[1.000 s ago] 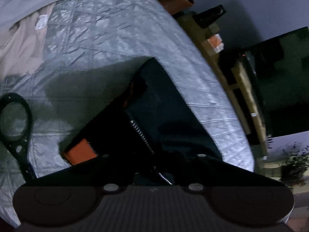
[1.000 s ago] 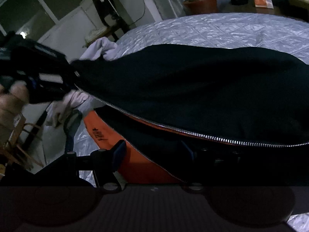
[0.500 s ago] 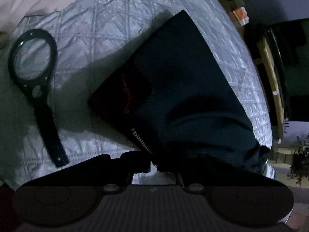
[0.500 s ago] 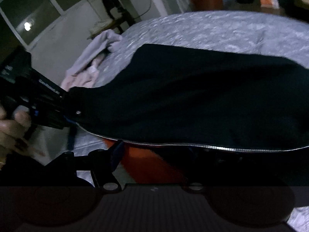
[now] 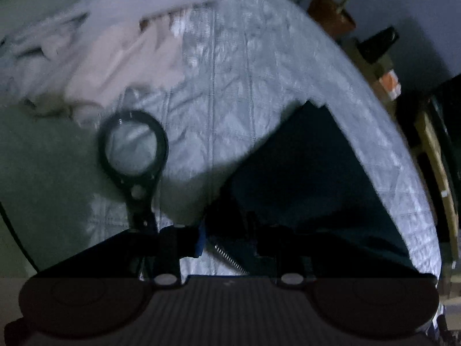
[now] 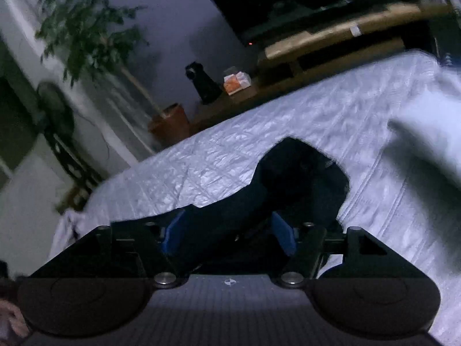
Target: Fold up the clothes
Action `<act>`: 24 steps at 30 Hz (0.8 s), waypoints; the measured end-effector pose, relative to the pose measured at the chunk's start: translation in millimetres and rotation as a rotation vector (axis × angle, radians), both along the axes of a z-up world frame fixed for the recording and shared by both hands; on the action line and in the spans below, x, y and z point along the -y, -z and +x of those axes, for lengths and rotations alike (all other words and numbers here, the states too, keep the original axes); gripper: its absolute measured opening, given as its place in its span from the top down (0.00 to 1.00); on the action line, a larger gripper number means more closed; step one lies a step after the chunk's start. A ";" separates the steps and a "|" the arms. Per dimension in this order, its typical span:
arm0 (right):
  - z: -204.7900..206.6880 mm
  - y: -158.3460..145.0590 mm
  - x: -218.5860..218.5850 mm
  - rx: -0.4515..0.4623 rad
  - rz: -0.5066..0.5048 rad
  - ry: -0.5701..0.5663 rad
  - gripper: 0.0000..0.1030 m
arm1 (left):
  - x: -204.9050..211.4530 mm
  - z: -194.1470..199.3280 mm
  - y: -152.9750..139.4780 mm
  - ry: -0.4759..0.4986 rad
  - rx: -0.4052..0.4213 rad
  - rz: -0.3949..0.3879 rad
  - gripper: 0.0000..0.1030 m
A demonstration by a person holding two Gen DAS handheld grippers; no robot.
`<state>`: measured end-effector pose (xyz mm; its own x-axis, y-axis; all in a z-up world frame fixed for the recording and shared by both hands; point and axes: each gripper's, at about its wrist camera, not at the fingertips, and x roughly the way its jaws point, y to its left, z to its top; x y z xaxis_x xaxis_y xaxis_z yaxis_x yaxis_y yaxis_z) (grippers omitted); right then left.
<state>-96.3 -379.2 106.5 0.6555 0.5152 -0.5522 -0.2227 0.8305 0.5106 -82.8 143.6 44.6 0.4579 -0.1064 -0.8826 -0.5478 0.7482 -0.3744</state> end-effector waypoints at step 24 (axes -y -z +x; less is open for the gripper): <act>21.3 78.4 -17.6 -0.253 0.307 0.132 0.23 | 13.0 35.4 -19.9 -0.124 0.177 0.145 0.76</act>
